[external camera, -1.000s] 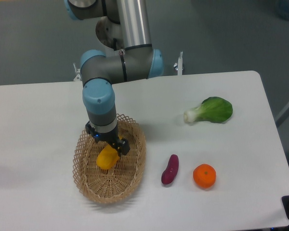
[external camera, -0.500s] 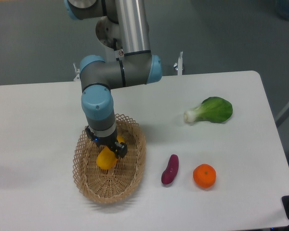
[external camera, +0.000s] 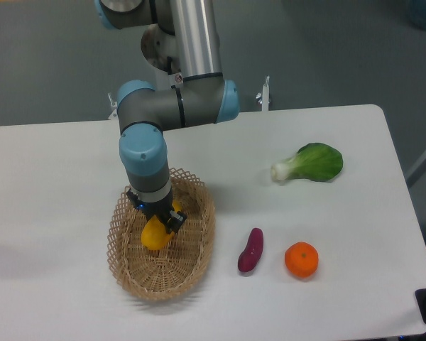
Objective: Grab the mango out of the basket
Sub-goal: 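Lower the gripper onto the yellow mango and close on it, then lift the mango out of the basket and carry it beside the bok choy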
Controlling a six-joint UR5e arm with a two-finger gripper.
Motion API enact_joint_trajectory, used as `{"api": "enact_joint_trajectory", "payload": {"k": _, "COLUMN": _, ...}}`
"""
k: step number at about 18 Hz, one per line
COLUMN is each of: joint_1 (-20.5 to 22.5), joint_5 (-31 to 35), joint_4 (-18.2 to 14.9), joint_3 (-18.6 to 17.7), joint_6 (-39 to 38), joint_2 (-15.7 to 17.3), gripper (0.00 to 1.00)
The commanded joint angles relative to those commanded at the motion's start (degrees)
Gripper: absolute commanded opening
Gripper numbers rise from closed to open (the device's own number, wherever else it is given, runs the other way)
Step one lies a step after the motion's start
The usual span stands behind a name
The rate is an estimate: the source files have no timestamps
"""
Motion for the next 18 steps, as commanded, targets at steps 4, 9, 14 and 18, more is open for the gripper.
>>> {"api": "enact_joint_trajectory", "payload": {"k": 4, "joint_1": 0.7, "joint_5": -0.3, "joint_4": -0.5, "joint_3": 0.8, "joint_6": 0.2, "joint_2": 0.7, "gripper": 0.57}}
{"api": "enact_joint_trajectory", "payload": {"k": 9, "joint_1": 4.4, "joint_5": -0.4, "joint_4": -0.8, "joint_3": 1.1, "joint_6": 0.4, "joint_2": 3.6, "gripper": 0.57}}
{"api": "enact_joint_trajectory", "payload": {"k": 14, "joint_1": 9.0, "joint_5": -0.2, "joint_4": -0.7, "joint_3": 2.1, "joint_6": 5.8, "joint_2": 5.7, "gripper": 0.57}}
{"api": "enact_joint_trajectory", "payload": {"k": 18, "joint_1": 16.2, "joint_5": -0.3, "joint_4": -1.2, "joint_3": 2.7, "joint_6": 13.2, "joint_2": 6.9, "gripper": 0.57}}
